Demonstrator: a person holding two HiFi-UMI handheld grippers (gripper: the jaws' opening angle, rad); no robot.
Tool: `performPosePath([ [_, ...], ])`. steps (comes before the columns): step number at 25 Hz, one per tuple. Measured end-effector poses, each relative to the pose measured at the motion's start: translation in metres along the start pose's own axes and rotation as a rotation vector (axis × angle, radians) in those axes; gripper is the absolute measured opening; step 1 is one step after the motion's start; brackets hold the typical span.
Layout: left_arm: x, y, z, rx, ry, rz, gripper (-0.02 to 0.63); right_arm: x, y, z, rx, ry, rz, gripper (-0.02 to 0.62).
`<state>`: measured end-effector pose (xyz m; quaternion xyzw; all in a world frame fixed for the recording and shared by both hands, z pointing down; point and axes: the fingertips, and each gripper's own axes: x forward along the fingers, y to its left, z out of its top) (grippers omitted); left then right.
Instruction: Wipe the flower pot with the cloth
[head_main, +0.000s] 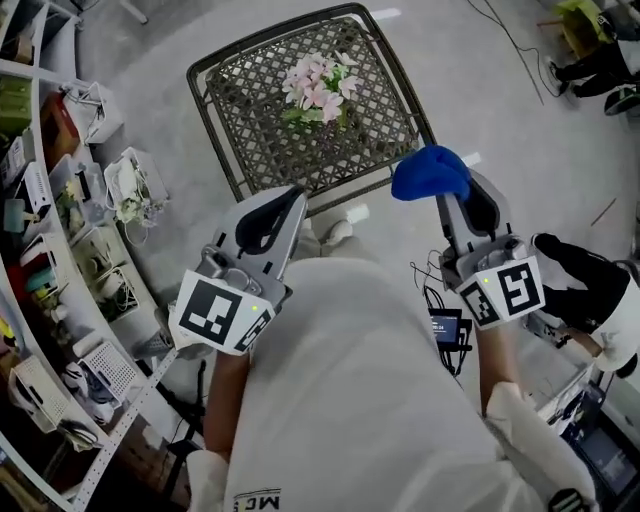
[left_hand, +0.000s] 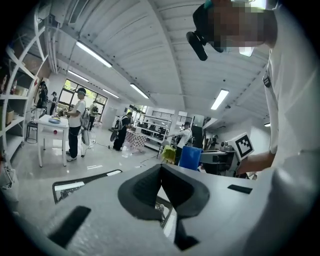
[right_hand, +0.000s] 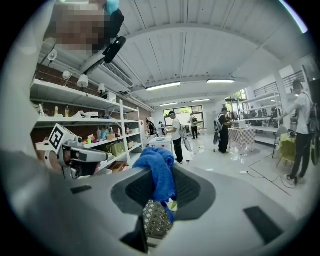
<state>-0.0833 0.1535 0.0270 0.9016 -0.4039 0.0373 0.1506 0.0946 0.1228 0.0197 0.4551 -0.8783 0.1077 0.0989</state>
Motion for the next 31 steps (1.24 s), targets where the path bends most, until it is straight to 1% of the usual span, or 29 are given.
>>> performPosePath([
  [5,0.003,-0.021,0.001,0.022,0.020,-0.061,0.023,-0.018,0.022,0.003,-0.027,0.000,0.032,0.089],
  [9,0.013,-0.025,0.000,0.033,0.029,-0.071,0.023,-0.013,0.030,-0.001,-0.006,-0.003,0.052,0.087],
  [12,0.021,-0.023,-0.003,0.043,0.040,-0.058,0.023,-0.002,0.034,-0.001,-0.002,-0.022,0.071,0.087],
  [16,0.023,-0.021,-0.012,0.034,0.068,-0.005,0.023,0.000,0.039,-0.007,0.009,-0.002,0.082,0.087],
  [20,0.025,-0.014,-0.005,0.018,0.078,0.048,0.023,0.011,0.041,-0.001,-0.006,-0.002,0.103,0.087],
  [22,0.027,-0.009,-0.007,0.042,0.094,0.063,0.022,0.014,0.040,0.000,-0.012,-0.002,0.105,0.087],
  [24,0.028,-0.008,-0.008,0.047,0.097,0.068,0.021,0.015,0.038,-0.002,-0.009,0.002,0.101,0.087],
  [26,0.030,-0.011,-0.005,0.024,0.095,0.068,0.021,0.015,0.035,-0.003,-0.003,0.004,0.091,0.087],
  [31,0.026,-0.013,-0.017,0.026,0.126,0.029,0.021,0.011,0.034,-0.007,0.060,0.023,0.063,0.089],
])
